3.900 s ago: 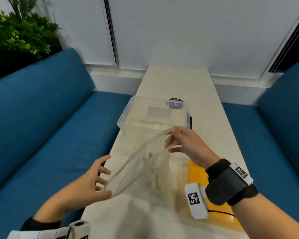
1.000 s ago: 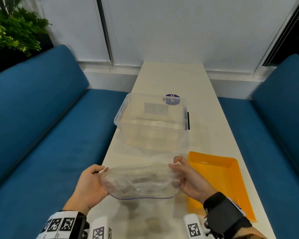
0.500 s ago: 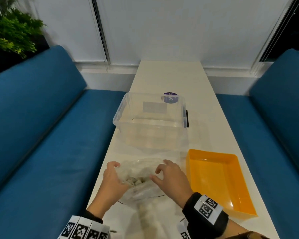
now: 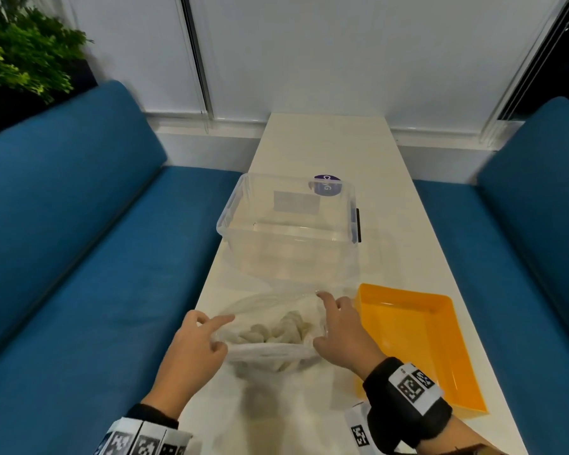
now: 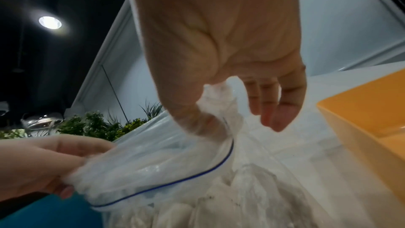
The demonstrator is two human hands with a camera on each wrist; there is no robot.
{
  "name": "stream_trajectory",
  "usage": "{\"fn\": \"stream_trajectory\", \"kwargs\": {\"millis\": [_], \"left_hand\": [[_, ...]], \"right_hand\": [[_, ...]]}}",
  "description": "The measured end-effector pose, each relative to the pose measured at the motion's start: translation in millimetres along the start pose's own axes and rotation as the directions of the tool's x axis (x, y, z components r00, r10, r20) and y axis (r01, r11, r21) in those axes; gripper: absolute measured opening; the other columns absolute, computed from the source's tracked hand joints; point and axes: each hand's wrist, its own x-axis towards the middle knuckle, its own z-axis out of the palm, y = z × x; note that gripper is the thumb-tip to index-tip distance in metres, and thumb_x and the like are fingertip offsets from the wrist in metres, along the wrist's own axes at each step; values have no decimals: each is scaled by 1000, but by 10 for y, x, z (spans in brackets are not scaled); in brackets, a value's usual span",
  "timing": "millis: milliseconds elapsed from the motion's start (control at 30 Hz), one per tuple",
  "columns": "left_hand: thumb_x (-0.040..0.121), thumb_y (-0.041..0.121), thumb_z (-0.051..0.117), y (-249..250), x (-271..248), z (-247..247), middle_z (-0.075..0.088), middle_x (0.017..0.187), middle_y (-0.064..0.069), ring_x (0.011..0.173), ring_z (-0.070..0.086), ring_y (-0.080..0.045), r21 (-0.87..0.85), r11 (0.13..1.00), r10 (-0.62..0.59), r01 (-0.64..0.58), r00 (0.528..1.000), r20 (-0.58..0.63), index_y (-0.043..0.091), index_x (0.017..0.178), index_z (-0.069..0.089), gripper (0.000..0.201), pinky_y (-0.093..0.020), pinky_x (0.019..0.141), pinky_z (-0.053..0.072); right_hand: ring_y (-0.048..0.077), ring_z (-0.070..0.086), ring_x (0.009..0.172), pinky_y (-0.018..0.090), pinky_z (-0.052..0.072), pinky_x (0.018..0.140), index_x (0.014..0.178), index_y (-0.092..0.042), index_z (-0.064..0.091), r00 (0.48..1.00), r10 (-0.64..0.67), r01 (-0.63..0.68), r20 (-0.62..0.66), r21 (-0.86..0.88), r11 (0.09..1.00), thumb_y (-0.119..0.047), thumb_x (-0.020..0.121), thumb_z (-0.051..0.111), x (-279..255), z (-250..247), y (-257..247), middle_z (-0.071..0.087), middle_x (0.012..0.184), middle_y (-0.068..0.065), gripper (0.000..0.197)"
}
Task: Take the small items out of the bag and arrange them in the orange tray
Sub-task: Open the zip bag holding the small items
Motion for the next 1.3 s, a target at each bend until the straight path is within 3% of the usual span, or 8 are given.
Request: {"fn": "stream_trajectory", "kwargs": {"millis": [200, 400, 467, 600, 767, 900, 1067, 1300], "left_hand": [[86, 1, 49, 74, 46, 25, 47, 124, 8, 89, 57, -15, -279, 949, -93, 146, 977, 193, 34, 130, 44, 55, -14, 62, 44], [86, -17, 38, 80, 59, 22, 60, 114, -12, 85, 59, -24, -774, 509, -170, 377, 925, 339, 14, 108, 62, 45, -31, 74, 53], [86, -19, 34, 61, 67, 29, 63, 105, -13, 79, 59, -23, -839, 348, -187, 419, 908, 376, 8, 112, 59, 45, -32, 72, 55], [84, -19, 28, -14, 78, 35, 61, 76, -11, 67, 59, -20, -886, 11, -224, 463, 865, 449, 2, 116, 52, 45, -25, 53, 57], [73, -4, 57, -94, 67, 36, 71, 71, -24, 61, 71, -34, -891, -210, -224, 404, 867, 445, 2, 113, 53, 40, -39, 49, 58], [47, 7, 74, -77, 56, 0, 69, 73, -17, 69, 70, -32, -918, -126, -132, 376, 911, 391, 8, 90, 53, 47, -44, 69, 49], [91, 6, 51, 30, 5, 91, 56, 87, -3, 71, 53, -12, -477, 861, -114, 178, 980, 161, 21, 79, 63, 22, -18, 64, 39], [87, 16, 53, -39, -6, 124, 29, 106, 2, 76, 49, -13, 147, 987, -101, 58, 948, 302, 34, 144, 24, 67, -20, 66, 48]], "right_hand": [[23, 27, 114, 26, 31, 93, 143, -32, 23, 995, -84, 72, -44, -237, 969, -36, 82, 60, -54, -29, -63, 24, 127, 5, 71], [19, 50, 113, 17, 37, 83, 129, -17, 52, 993, 70, -38, -90, 319, 947, -8, 96, 45, 115, -9, 8, 51, 127, 7, 35], [18, 56, 98, 21, 46, 75, 121, -8, 58, 977, 209, -191, 54, 662, 724, -3, 95, 44, 135, -40, 32, 59, 115, 8, 30], [32, 60, 104, 43, 55, 79, 121, 10, 53, 870, 157, -452, 467, 884, -123, 9, 93, 35, 152, -128, 150, 62, 115, 22, 34], [16, 44, 48, 31, 49, 61, 107, 4, 53, 831, 170, -440, 529, 813, -382, 13, 84, 22, 159, -142, 269, 52, 69, 14, 40], [15, 43, 45, 23, 42, 44, 78, -6, 51, 898, 147, -389, 414, 905, -173, 6, 82, 29, 93, -124, 245, 43, 67, 6, 25], [2, 48, 80, 11, 37, 66, 88, -24, 68, 988, -32, -24, 150, 361, 932, -12, 89, 50, -68, -47, 54, 52, 88, -10, 22], [20, 51, 98, 19, 44, 77, 148, -33, 16, 964, 50, -26, 261, -93, 995, -23, 84, 68, -54, 14, -21, 27, 134, 9, 83]]}}
